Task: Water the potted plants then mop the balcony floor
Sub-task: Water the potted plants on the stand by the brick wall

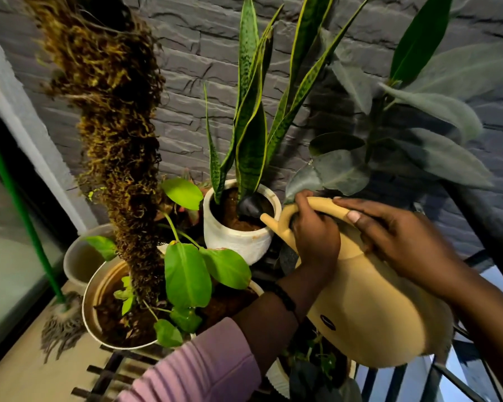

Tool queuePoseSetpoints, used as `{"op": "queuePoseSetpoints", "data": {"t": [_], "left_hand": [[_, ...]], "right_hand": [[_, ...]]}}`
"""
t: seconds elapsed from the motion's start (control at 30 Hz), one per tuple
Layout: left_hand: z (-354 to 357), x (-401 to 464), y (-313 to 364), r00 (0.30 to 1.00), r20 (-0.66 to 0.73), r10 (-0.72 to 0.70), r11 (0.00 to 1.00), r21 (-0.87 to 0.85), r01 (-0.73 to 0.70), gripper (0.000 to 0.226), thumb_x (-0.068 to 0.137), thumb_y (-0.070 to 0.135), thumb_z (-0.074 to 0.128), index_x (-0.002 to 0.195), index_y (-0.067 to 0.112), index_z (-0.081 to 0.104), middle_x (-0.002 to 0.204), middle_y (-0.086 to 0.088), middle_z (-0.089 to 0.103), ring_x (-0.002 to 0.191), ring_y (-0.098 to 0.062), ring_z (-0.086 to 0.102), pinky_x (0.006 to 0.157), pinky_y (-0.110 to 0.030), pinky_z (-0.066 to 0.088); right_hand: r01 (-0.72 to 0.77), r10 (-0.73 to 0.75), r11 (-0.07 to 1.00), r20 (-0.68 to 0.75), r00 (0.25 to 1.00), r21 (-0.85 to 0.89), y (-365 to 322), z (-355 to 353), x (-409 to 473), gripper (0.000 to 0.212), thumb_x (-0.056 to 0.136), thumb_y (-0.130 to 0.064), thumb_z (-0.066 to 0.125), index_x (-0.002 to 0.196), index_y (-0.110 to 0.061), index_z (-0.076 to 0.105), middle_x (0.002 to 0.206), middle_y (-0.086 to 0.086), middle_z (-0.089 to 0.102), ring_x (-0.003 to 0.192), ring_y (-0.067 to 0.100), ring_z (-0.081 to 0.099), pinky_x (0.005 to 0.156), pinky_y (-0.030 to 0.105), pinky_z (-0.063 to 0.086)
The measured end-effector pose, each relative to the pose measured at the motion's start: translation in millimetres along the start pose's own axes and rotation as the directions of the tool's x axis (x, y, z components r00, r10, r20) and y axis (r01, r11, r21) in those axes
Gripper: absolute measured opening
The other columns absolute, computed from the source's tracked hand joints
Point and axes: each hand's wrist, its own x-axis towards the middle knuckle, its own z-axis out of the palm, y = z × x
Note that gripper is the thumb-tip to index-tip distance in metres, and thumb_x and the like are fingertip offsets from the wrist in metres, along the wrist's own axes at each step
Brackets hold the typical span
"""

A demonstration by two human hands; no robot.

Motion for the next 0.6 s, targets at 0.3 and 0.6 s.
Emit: {"op": "queuePoseSetpoints", "data": {"t": [0.3,0.6], "left_hand": [[-12.7,25.9,-0.4,0.995,-0.09,-0.035,0.987,-0.158,0.02,0.034,0.089,-0.013,0.047,0.117,0.006,0.045,0.116,-0.02,0.059,0.105,-0.027,0.057,0.095,-0.035,0.043],[-12.9,45.9,-2.5,0.978,-0.125,-0.17,0.923,-0.368,0.113,0.033,0.093,-0.007,0.05,0.113,0.015,0.035,0.125,-0.031,0.053,0.107,-0.032,0.056,0.103,-0.053,0.046]], "right_hand": [[0.194,-0.183,0.973,0.094,0.979,-0.122,-23.7,-0.3,47.0,0.035,0.093,-0.043,0.049,0.128,-0.046,0.054,0.122,-0.032,0.055,0.099,-0.025,0.049,0.084,0.003,0.04],[0.353,-0.29,0.897,0.25,0.924,-0.264,-40.3,-3.2,82.2,0.037,0.094,-0.046,0.047,0.131,-0.045,0.051,0.132,-0.022,0.057,0.12,0.002,0.055,0.097,0.032,0.049]]}}
